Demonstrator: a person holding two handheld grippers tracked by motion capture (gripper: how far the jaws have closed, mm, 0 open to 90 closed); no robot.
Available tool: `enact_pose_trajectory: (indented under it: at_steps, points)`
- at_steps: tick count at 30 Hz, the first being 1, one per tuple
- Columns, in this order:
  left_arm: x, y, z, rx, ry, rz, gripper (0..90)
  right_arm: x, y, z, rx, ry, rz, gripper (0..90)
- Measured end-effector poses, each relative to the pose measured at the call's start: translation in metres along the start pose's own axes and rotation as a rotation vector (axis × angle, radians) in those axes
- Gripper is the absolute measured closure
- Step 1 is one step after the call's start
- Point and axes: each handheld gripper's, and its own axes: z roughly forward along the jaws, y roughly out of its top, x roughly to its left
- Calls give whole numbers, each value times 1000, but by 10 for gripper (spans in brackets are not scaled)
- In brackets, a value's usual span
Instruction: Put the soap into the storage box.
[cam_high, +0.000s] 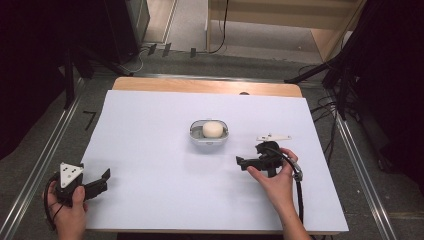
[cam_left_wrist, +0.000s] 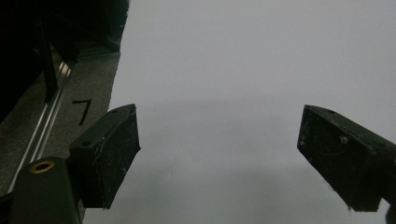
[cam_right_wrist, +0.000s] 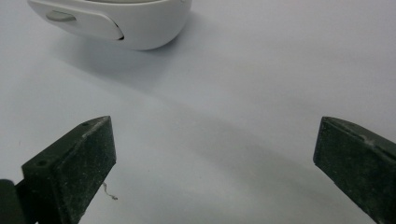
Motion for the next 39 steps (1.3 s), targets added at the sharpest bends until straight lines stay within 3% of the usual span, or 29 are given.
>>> enact_pose_trajectory:
  at_steps: [17, 39]
  points:
    - [0, 0, 0, 1, 1, 2, 136, -26, -26, -16, -38, -22, 18, 0]
    - [0, 0, 0, -1, 3, 1, 136, -73, -70, -49, -81, -65, 86, 0]
